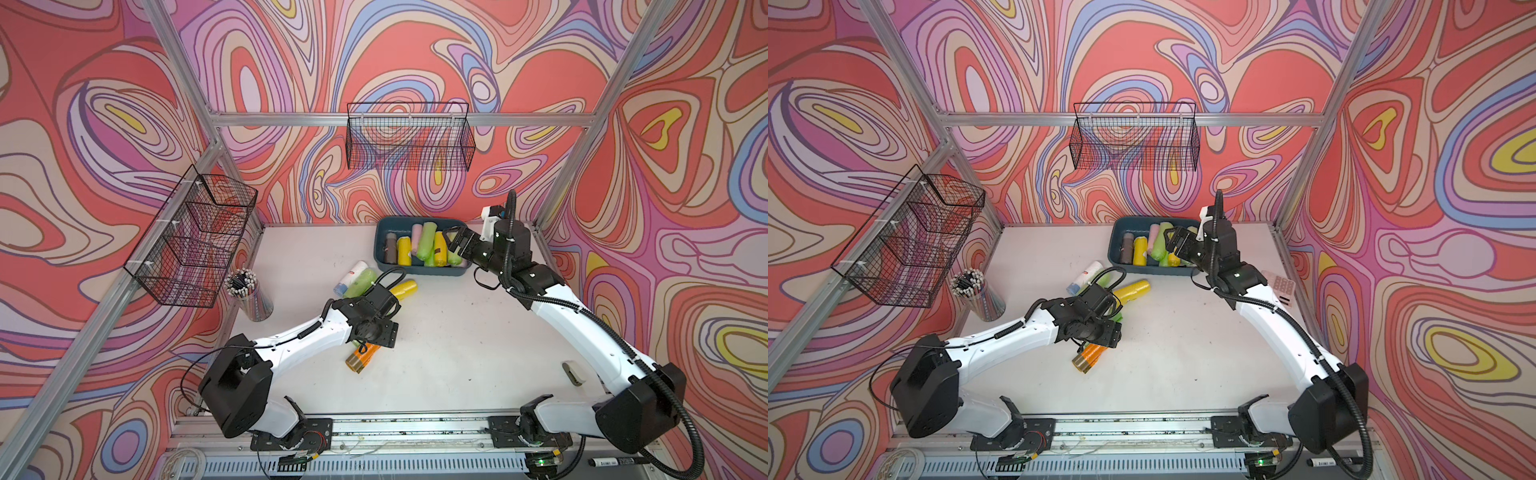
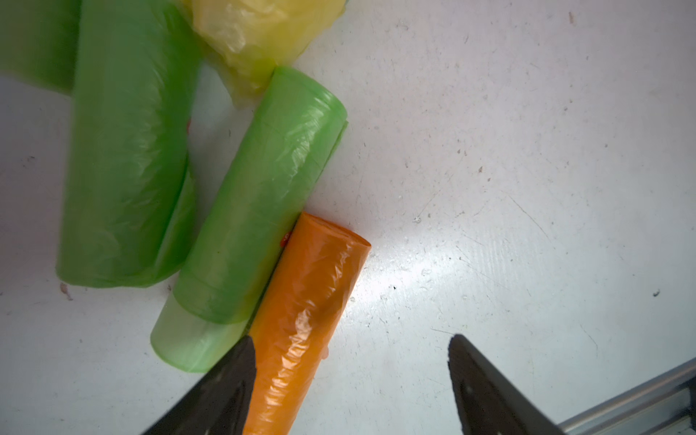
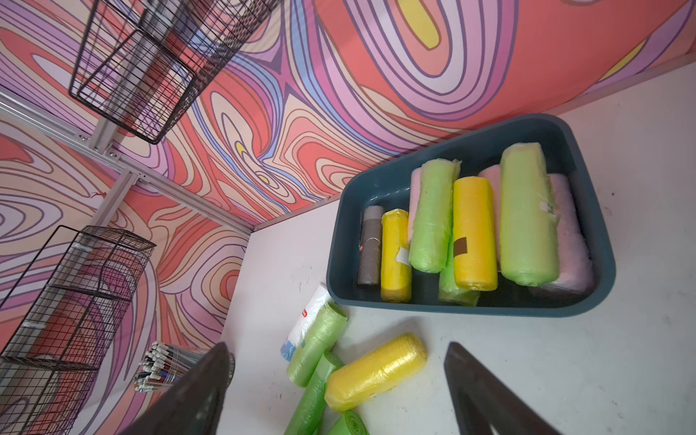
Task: Put the roll of trash bags into the storage box
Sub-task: Pick up the roll of trash bags from the center of the board.
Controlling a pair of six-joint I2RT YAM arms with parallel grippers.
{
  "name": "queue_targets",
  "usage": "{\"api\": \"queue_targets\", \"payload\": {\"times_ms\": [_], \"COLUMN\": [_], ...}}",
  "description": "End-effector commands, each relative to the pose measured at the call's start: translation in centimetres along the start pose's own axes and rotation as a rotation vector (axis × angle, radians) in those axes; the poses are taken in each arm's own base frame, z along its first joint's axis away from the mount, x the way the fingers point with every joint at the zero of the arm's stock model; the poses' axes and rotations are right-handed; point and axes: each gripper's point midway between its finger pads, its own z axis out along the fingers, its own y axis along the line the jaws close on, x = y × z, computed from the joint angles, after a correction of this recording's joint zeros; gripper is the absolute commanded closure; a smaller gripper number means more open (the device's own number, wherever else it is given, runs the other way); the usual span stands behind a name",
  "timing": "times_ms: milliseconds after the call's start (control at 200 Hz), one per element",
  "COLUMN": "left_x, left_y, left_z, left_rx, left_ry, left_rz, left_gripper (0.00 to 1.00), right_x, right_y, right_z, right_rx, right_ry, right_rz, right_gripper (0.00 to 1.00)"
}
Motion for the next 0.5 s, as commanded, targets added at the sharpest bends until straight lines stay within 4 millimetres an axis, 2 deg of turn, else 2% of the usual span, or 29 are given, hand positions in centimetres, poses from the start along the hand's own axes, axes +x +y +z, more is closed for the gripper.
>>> {"api": "queue_targets", "payload": {"times_ms": [0,496], "left_x": [0.5,2.2], "left_y": [0.4,0.9], "left_z": [-0.1,0.8], "left_rx": [-0.034,-0.051], "left_ry": [0.026,0.06], "left_rz": [-0.012,-0.022], "left_gripper": [0.19,0.22], "right_x": [-0.2,-0.4], "right_y": [1.1,1.6], "right_z": [-0.5,-1.3], "right_rx": [-0.045,-0.088], "right_ry": [-0.011,-0.043], "right_rz": [0.002,0.0], "right_gripper": [0.09,0.09]}}
